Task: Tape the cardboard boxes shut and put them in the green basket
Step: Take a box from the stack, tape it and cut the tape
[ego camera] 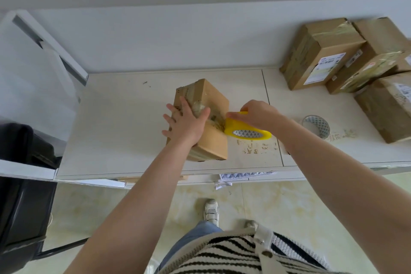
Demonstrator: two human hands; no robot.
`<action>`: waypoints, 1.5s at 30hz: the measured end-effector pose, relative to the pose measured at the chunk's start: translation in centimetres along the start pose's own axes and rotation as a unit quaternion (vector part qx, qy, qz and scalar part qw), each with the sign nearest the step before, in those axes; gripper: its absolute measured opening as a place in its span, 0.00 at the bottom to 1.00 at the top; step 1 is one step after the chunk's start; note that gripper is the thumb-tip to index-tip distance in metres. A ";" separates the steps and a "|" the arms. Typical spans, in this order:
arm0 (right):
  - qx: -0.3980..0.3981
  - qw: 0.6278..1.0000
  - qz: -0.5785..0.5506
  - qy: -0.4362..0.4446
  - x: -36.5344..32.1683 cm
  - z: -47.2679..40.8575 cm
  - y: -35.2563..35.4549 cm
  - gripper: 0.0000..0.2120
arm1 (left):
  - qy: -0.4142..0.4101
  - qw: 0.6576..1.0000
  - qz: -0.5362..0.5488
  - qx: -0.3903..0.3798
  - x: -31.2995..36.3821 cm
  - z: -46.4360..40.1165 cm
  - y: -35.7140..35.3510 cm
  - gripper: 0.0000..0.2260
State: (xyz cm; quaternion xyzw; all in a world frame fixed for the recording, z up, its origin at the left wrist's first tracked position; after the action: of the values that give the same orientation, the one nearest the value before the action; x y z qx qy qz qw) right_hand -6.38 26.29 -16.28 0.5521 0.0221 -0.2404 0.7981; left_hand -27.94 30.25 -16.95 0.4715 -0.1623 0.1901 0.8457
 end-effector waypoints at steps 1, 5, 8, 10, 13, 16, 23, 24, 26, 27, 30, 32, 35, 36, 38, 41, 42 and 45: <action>-0.004 1.000 -0.017 0.012 -0.1 0.2 0.4 0.31 | -0.004 1.000 0.021 -0.003 -0.5 -0.4 0.3 0.37; 0.011 0.998 -0.003 0.061 -1.6 0.9 3.1 0.28 | -0.017 0.977 0.210 -0.034 -1.9 -1.4 -0.1 0.33; 0.068 0.993 0.063 0.078 -3.2 1.0 5.8 0.29 | 0.004 0.918 0.386 -0.089 -2.0 -0.4 -3.2 0.31; 0.067 0.989 0.101 0.083 -4.3 1.0 6.2 0.27 | 0.005 0.909 0.405 -0.095 -2.1 -0.1 -4.3 0.30; 0.053 0.984 0.135 0.105 -6.9 1.0 5.4 0.29 | 0.005 0.968 0.246 -0.056 -3.9 -1.7 -3.4 0.28; 0.026 0.984 0.115 0.133 -9.0 1.1 4.4 0.26 | 0.017 0.970 0.243 -0.020 -4.5 -2.5 -2.4 0.21; 0.025 0.990 0.114 0.080 -5.5 0.9 5.6 0.34 | 0.021 0.957 0.289 -0.003 -4.9 -1.7 -3.0 0.24; 0.016 0.991 0.121 0.061 -4.1 0.8 5.3 0.35 | 0.020 0.958 0.285 0.004 -4.9 -1.7 -2.9 0.24; -0.005 0.996 0.086 0.019 -1.5 0.6 3.8 0.35 | 0.014 0.963 0.270 0.016 -4.6 -1.6 -3.0 0.23; -0.014 0.998 0.058 0.006 -0.5 0.4 2.8 0.34 | 0.011 0.964 0.267 0.019 -4.6 -1.7 -3.0 0.22; -0.030 1.000 -0.001 -0.010 0.9 -0.3 0.6 0.31 | 0.018 0.964 0.264 0.019 -4.7 -1.7 -2.8 0.24; -0.043 0.999 -0.015 -0.019 1.5 -0.8 -0.4 0.32 | 0.029 0.963 0.266 0.013 -4.7 -1.5 -3.0 0.24; -0.056 0.998 -0.024 -0.027 2.2 -1.5 -1.3 0.32 | 0.036 0.963 0.268 0.024 -4.8 -1.1 -3.4 0.25; -0.059 0.998 -0.024 -0.026 2.2 -1.7 -1.5 0.33 | 0.036 0.964 0.263 0.028 -4.8 -1.0 -3.4 0.24; -0.061 0.998 -0.019 -0.019 1.9 -2.1 -1.6 0.33 | 0.031 0.973 0.227 0.035 -4.5 -0.8 -3.4 0.23; -0.062 0.998 -0.005 -0.013 1.8 -2.4 -1.6 0.32 | -0.027 0.989 -0.013 0.144 -2.7 -0.6 -1.8 0.25; -0.061 0.998 -0.001 -0.011 1.8 -2.4 -1.6 0.33 | -0.083 0.974 -0.083 0.194 -0.9 -0.2 -1.3 0.28; -0.055 0.998 0.015 0.001 1.7 -2.4 -1.7 0.33 | -0.250 0.935 -0.171 0.186 5.0 0.6 -3.2 0.29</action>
State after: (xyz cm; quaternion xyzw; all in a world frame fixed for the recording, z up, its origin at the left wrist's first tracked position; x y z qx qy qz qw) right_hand -4.97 27.37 -19.23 0.5077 0.0282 -0.2261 0.8309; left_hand -22.09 29.04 -16.77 0.6735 -0.2471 -0.0542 0.6945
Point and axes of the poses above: each hand's wrist, its own z-axis away from the middle knuckle, its own y-axis out of the back of the hand, x = y × z, the point moved 8 cm from there along -z, towards the middle knuckle, and after that the axes turned 2 degrees about y, right-handed, at the moved point
